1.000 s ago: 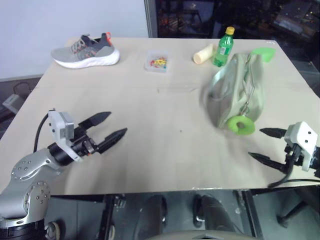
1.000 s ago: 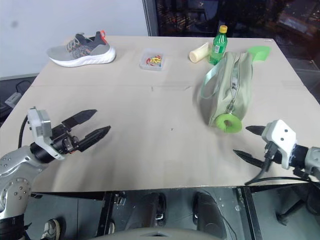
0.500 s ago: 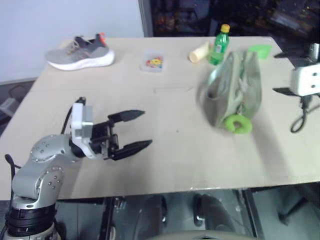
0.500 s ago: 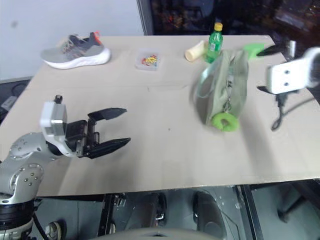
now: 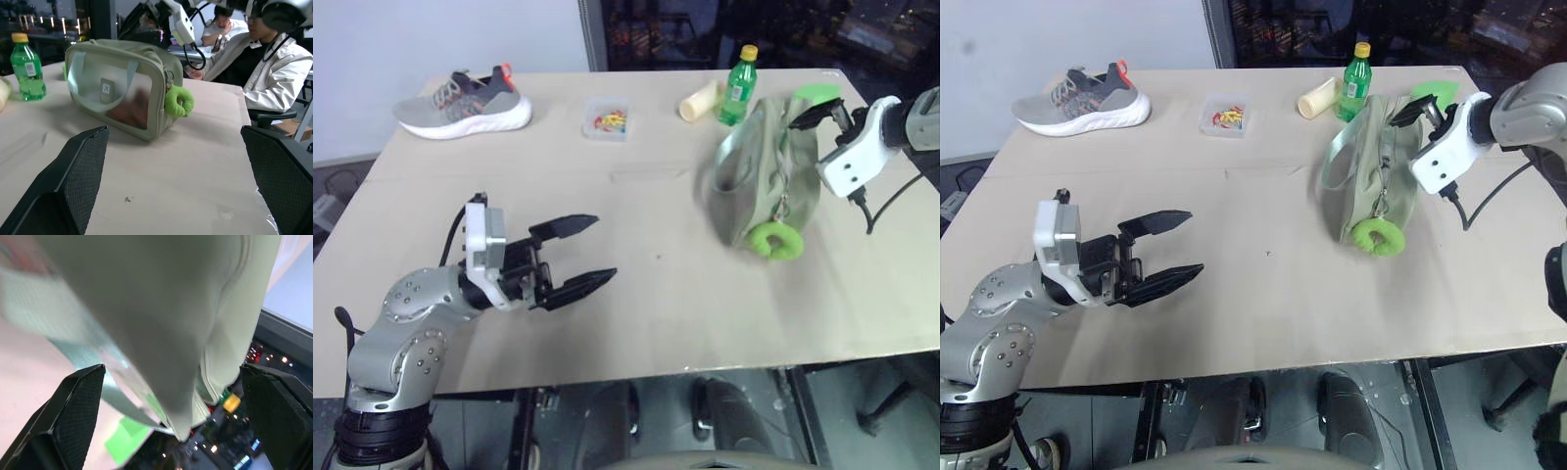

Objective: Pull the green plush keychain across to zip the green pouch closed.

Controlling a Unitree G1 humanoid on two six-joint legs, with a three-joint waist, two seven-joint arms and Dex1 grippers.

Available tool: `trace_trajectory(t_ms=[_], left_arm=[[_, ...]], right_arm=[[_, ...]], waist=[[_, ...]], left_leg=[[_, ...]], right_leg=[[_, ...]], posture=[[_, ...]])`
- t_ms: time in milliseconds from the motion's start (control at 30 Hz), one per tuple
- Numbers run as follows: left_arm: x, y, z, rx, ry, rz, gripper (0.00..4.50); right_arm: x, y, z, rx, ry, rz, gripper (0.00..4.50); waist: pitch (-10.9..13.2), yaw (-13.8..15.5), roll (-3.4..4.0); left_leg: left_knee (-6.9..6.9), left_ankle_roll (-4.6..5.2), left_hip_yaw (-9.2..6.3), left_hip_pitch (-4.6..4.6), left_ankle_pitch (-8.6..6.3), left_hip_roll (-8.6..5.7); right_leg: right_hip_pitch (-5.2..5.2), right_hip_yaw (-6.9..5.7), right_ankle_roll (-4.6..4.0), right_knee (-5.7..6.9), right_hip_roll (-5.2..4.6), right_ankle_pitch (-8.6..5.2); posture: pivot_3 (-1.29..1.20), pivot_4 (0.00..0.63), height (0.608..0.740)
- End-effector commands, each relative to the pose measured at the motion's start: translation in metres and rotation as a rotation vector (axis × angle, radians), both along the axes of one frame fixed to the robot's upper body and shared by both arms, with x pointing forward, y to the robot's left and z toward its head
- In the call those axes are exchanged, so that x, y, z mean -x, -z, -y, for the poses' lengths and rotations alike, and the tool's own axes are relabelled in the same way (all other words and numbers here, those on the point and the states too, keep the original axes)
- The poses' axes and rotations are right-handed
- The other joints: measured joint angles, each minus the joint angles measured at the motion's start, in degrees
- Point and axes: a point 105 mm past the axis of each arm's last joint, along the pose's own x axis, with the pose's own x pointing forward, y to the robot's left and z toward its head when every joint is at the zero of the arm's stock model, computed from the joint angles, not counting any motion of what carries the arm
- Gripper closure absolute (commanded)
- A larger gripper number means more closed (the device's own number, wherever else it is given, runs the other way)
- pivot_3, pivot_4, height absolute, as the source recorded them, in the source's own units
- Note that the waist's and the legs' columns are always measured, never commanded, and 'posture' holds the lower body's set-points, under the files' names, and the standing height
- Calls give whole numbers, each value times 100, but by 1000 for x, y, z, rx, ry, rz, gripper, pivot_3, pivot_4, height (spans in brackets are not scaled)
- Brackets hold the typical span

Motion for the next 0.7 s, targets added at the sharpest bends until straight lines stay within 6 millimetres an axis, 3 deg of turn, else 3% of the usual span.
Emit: trace_trajectory(t_ms=[33,200,233,300,400,500,600,700], left_arm=[[6,-9,3,-4,-3,60,0],[6,-8,3,-6,-11,63,0],[6,-9,3,-5,-14,66,0],[6,-9,3,-5,-17,70,0],[5,-9,3,-3,-21,71,0],[4,-8,2,2,-30,73,0],[2,-7,3,3,-37,74,0],[1,-7,2,9,-53,79,0]], right_arm=[[-1,-16,-1,-6,-15,61,806],[-4,-13,-1,7,-16,61,806],[-4,-12,-2,9,-18,57,1214],[-5,-12,-3,12,-21,52,1625],[-6,-12,-6,0,-24,47,3070],[-7,-15,-20,-150,-40,25,4438],[-6,-12,-23,-210,-6,-48,4475],[-8,-22,-30,-390,114,-143,4475]], waist=[[0,-1,0],[0,-4,0],[0,-5,0],[0,-10,0],[0,-14,0],[0,-38,0],[0,-86,0],[-1,-88,-1]], left_leg=[[0,0,1,2,0,0],[4,0,2,15,0,-1],[5,0,2,16,0,-1],[5,1,1,22,0,-1],[5,1,1,26,0,0],[5,1,3,27,0,0],[3,2,5,44,0,1],[3,6,3,46,-2,3]], right_leg=[[0,2,0,2,0,0],[0,15,-1,20,-1,0],[1,17,-1,22,-1,0],[1,24,-1,25,-1,0],[1,27,-11,27,0,7],[1,30,-13,27,0,8],[16,35,-12,30,2,12],[19,33,-13,31,2,14]], posture=[[0,150,740],[0,150,740],[0,150,740],[0,150,740],[0,150,740],[0,150,740],[0,150,740],[0,150,740]])
